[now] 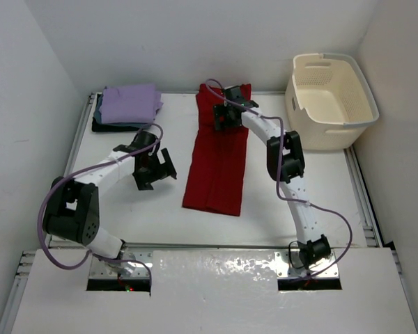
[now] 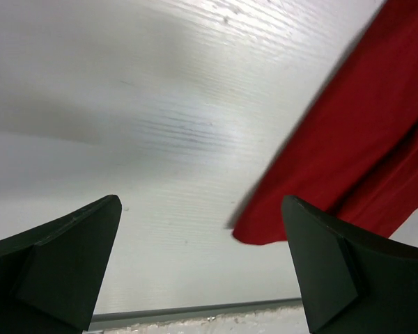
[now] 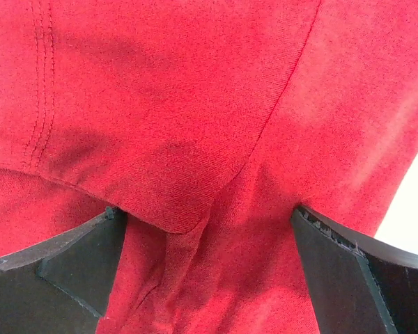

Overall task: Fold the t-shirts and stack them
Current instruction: Rotate the tshirt 90 degrees, then grab the bottom of the folded rectangular tshirt with both arms

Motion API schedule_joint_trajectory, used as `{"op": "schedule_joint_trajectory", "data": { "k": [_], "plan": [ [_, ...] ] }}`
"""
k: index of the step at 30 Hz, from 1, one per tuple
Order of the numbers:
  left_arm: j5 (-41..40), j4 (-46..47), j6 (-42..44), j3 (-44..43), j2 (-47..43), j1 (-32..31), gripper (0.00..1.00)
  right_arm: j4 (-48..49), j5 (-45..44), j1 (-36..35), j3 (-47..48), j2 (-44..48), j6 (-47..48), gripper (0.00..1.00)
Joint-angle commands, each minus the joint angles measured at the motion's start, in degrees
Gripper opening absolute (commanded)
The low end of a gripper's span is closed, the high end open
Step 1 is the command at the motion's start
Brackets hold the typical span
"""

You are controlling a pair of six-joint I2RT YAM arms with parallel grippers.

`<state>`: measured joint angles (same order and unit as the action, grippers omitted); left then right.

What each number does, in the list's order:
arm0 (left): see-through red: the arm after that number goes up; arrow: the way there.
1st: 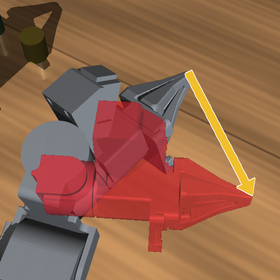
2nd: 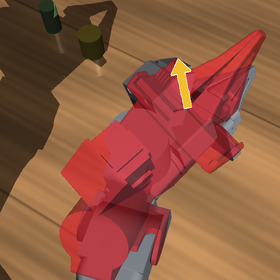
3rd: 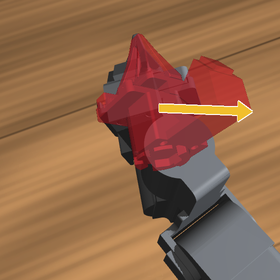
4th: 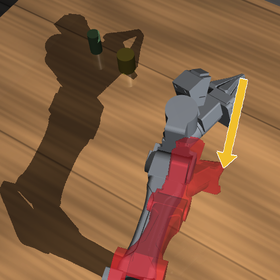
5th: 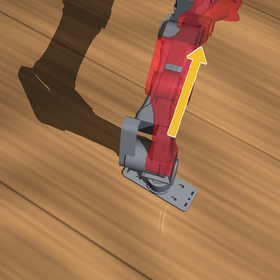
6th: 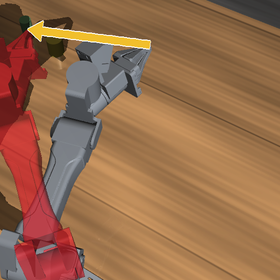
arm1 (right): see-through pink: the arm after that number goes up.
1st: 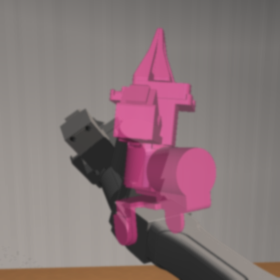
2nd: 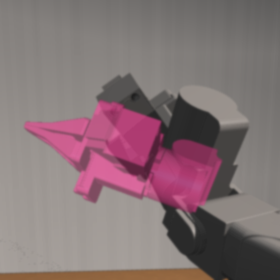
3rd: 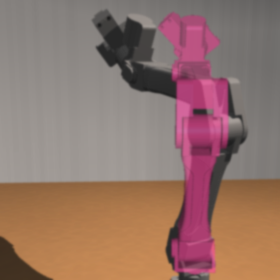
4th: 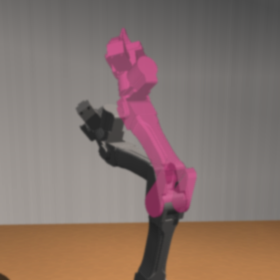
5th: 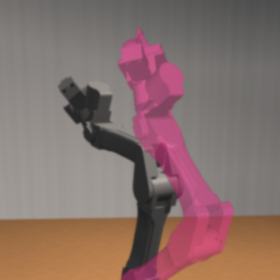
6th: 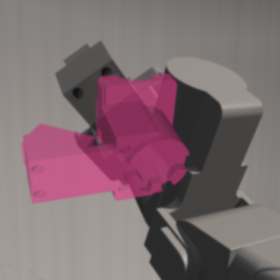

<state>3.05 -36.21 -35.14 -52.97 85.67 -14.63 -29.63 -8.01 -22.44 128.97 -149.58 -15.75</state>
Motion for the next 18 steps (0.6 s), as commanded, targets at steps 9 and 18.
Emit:
{"op": "schedule_joint_trajectory", "data": {
  "k": [9,18],
  "plan": [
    [9.3,4.0,5.5,0.3,0.3,-7.2,1.00,6.5,16.4,0.0,-7.7,17.5,9.2,0.99],
    [11.5,11.1,2.9,5.8,0.5,-10.9,1.00,24.4,18.8,-2.0,-55.7,50.2,2.1,0.99]
  ]
}}
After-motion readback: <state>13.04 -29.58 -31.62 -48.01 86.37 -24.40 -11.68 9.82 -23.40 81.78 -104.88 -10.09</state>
